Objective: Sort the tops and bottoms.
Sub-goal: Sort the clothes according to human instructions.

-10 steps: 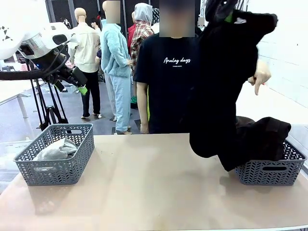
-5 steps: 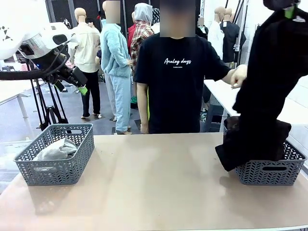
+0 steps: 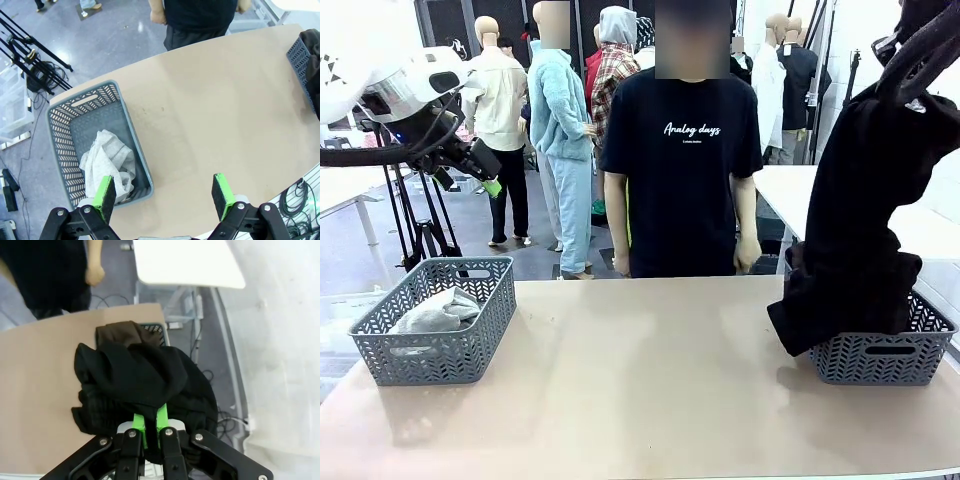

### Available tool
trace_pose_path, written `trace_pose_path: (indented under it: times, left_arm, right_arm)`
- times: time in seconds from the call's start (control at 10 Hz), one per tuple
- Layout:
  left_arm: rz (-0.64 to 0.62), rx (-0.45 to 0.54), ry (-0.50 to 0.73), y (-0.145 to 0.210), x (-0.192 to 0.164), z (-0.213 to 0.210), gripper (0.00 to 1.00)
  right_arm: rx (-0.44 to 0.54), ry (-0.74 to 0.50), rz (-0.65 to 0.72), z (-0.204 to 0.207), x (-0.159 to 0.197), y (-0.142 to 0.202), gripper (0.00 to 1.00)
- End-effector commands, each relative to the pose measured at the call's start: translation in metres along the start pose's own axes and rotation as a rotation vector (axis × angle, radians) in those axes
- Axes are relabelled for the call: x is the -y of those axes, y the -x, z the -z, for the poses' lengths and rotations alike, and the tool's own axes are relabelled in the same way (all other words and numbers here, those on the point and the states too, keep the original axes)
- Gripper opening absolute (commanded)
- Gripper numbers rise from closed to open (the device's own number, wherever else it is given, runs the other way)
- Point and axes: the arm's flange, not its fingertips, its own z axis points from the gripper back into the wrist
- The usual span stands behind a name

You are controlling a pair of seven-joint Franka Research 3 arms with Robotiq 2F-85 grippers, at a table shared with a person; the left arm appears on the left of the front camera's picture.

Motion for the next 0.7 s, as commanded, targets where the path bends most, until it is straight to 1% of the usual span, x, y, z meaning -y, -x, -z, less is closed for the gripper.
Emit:
trace_pose_path:
  times: [0.0,0.2,0.3,0.4,0.6]
  left_arm:
    - [-0.001,0.001,-0.001,0.000,-0.001,-0.001,1.00]
    - [-0.001,0.001,-0.001,0.000,-0.001,-0.001,1.00]
    - [-0.001,0.001,-0.001,0.000,-0.001,-0.001,1.00]
    - [-0.001,0.001,-0.001,0.000,-0.001,-0.001,1.00]
    - [-0.001,0.001,-0.001,0.000,-0.001,-0.001,1.00]
  right_arm:
    - [0.003,0.020,-0.028,-0.017,0.006,-0.008,0.00]
    - [0.003,0.020,-0.028,-0.017,0.006,-0.008,0.00]
    - [0.004,0.009,-0.008,-0.010,0.003,-0.002,0.00]
    - [0.040,-0.037,0.033,-0.010,0.006,-0.003,0.00]
    - [-0.045,-0.191,0.182,0.034,0.046,-0.020,0.00]
